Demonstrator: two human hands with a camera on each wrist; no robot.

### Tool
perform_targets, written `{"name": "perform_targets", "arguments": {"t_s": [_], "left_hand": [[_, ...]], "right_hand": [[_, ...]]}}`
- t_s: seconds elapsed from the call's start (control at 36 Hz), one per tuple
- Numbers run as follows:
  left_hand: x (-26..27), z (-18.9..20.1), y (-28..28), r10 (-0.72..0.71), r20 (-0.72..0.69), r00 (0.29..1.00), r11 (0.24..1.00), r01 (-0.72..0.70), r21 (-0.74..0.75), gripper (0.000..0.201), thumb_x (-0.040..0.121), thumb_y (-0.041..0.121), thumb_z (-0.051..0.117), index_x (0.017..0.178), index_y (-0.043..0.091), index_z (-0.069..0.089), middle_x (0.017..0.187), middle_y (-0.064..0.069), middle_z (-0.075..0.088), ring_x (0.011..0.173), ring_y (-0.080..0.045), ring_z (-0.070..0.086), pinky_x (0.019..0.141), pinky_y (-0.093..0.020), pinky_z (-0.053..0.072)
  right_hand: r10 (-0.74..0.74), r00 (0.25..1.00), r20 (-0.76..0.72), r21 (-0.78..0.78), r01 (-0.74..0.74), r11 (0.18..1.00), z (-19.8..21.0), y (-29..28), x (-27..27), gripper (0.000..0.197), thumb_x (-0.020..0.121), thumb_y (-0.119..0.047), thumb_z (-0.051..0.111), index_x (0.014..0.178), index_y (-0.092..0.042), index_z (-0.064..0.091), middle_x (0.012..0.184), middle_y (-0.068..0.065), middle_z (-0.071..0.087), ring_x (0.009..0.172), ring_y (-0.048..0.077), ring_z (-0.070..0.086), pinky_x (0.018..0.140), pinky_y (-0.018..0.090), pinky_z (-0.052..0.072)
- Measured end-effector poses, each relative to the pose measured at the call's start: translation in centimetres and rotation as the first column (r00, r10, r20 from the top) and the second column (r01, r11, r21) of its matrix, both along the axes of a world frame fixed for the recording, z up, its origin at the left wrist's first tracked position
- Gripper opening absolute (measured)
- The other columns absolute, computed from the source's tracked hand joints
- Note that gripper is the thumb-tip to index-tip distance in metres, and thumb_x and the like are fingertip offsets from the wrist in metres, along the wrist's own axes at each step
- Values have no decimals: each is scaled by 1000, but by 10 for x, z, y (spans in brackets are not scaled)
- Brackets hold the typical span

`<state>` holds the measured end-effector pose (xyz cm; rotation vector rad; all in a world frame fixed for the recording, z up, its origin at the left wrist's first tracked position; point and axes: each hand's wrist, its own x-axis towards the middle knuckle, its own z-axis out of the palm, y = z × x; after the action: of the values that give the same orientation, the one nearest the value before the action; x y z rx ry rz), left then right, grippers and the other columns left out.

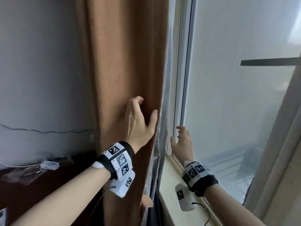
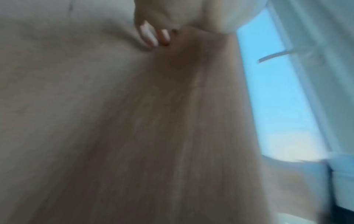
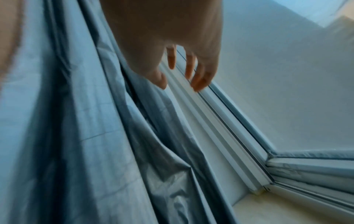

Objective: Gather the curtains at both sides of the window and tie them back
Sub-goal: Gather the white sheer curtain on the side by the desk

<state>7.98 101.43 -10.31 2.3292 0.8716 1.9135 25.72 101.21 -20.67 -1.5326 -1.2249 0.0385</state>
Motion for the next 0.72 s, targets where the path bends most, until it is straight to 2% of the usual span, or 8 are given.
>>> {"name": "perform_targets", "arguments": {"t_s": [0.11,0.22,0.31,0.39,0.47,0.56,0.64,0.72], "left_hand": [[18,2,-29,199,-179,964,979,-205,-15,89,75,56,67,140,15,22,140,-14,32,121,-31,43,97,-41,40],[12,-5,-30,267,-372,889,951,-306,-48,98,85,11,60,148,41,-9,153,-24,6,130,-43,38,97,-51,46],[-6,-6,-30,244,-379,893,952,-295,-83,98,86,-6,44,145,54,-7,154,-21,5,113,-44,53,87,-44,51],[-25,-7,-25,256,-332,908,940,-313,-132,91,84,-9,42,148,47,9,149,-19,19,111,-42,55,94,-43,49],[-37,-9,-15,339,-296,893,917,-384,-107,66,91,6,52,149,21,26,132,-26,38,99,-47,58,83,-46,52],[-46,-9,-8,359,-329,874,898,-419,-134,62,90,17,58,146,12,30,129,-25,38,100,-47,56,81,-47,52],[-53,-10,-7,364,-355,861,887,-437,-148,65,87,3,53,146,19,30,129,-20,36,94,-44,57,78,-46,51],[-59,-16,-7,339,-370,865,894,-419,-160,70,87,-5,46,145,31,28,135,-20,36,92,-42,58,76,-43,51]], "right_hand": [[144,979,-147,-229,-175,958,6,8,3,56,98,-25,46,149,-28,23,145,8,44,130,25,46,108,43,38],[384,901,-201,-345,-433,833,19,1,-22,48,102,-13,32,149,-21,27,136,8,52,123,22,50,101,31,39],[524,811,-260,-342,-585,735,24,-1,-43,41,95,5,29,121,-16,53,101,-9,58,89,0,51,76,10,42],[577,746,-334,-377,-666,643,22,6,-55,40,94,7,33,118,-19,52,86,-16,54,79,-4,49,70,12,43],[612,704,-360,-410,-709,574,30,11,-63,41,93,7,33,115,-21,53,87,-14,59,84,1,54,87,26,51],[552,785,-281,-304,-618,725,33,26,-60,36,89,8,41,106,-8,68,99,0,71,84,2,60,91,21,51],[170,964,-204,-96,-192,977,29,50,-49,28,83,-2,53,106,-10,67,103,4,68,93,14,62,88,29,51],[115,977,-182,-178,-148,973,22,72,-43,51,80,-8,59,128,-18,45,121,4,45,107,23,50,92,34,45]]}}
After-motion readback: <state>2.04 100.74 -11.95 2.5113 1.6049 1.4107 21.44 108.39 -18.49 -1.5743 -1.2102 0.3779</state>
